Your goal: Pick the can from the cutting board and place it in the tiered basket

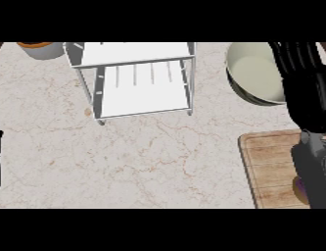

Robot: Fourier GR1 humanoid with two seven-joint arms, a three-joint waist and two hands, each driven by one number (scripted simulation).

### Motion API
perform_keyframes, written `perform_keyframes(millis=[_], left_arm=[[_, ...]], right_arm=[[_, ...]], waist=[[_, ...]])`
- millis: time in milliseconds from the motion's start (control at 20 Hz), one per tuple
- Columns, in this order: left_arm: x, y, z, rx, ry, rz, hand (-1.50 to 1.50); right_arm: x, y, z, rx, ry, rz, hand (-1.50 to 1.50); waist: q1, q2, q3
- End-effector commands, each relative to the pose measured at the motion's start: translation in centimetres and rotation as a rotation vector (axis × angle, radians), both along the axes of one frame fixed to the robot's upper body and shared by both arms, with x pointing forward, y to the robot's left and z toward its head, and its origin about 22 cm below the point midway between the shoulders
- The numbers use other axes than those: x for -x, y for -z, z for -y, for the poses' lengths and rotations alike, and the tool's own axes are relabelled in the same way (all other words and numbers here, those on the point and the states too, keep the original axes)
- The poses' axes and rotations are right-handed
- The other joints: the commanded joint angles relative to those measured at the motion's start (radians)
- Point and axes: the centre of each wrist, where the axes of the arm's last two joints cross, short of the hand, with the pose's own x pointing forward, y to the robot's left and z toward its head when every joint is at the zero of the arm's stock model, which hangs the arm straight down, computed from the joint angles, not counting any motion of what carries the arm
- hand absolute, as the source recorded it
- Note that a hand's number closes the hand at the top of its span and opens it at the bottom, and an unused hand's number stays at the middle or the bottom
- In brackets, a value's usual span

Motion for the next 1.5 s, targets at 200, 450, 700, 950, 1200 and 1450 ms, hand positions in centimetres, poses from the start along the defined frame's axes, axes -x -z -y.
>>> perform_keyframes(millis=[200,450,700,950,1200,1450], left_arm=[[-2.6,-0.4,8.5,0.039,0.497,0.058,0.00],[-2.6,1.1,12.2,0.117,0.683,0.018,0.00],[-2.9,1.4,12.3,0.111,0.694,0.014,0.00],[-4.0,0.8,13.0,0.138,0.684,0.009,0.00],[-3.4,1.6,12.3,0.101,0.677,0.015,0.00],[-2.6,1.4,13.4,0.115,0.681,0.011,0.00]], right_arm=[[2.0,4.7,1.4,0.135,0.007,-0.318,-1.50],[5.6,11.2,2.2,0.097,0.132,-0.395,-1.50],[8.6,5.7,5.2,0.299,0.145,-0.207,-1.50],[9.7,-0.4,6.3,0.641,0.193,-0.249,-1.50],[10.3,-3.4,9.6,1.209,0.161,-0.446,-1.50],[12.1,-7.1,7.8,1.519,0.081,-0.559,-1.50]], waist=[[-0.021,-0.003,0.001],[0.000,-0.003,0.003],[0.006,-0.009,0.002],[-0.006,-0.013,-0.001],[-0.024,-0.014,-0.008],[-0.008,-0.020,-0.003]])
